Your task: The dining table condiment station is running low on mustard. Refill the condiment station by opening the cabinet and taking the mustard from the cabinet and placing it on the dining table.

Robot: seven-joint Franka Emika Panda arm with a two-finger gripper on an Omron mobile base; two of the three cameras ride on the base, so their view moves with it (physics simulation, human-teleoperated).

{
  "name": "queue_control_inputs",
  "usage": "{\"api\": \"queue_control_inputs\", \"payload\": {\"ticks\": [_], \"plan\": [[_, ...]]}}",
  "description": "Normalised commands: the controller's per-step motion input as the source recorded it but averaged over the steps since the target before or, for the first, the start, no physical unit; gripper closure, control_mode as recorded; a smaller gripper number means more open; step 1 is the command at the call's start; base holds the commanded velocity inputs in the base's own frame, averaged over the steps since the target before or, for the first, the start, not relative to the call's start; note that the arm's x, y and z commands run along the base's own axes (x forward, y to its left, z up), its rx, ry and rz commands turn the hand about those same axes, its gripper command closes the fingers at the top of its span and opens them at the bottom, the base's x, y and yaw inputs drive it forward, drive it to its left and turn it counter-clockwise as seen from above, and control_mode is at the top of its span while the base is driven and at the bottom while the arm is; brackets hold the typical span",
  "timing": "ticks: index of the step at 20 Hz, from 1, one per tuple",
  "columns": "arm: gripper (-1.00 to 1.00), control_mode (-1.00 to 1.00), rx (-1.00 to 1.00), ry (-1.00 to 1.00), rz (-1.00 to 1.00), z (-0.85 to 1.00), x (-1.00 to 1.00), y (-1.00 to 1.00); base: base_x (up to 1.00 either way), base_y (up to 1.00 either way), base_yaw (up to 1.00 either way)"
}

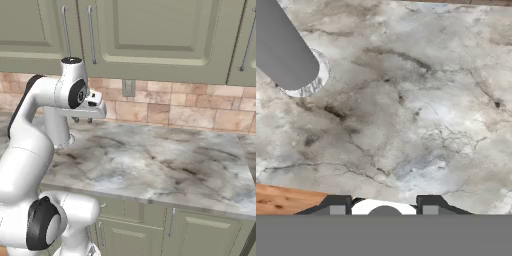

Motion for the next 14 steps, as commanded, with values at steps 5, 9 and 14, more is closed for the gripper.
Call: {"api": "queue_control_inputs", "payload": {"ticks": [5,9,14], "plan": [[-1.0,-1.0,0.0,-0.07,0.0,0.0,-0.18,0.0,0.0,0.0,0.0],[-1.0,-1.0,0.0,-0.41,0.01,0.14,-0.26,0.0,0.0,0.0,0.0],[-1.0,-1.0,0.0,-0.44,0.0,0.44,-0.14,0.0,0.0,0.0,0.0]]}}
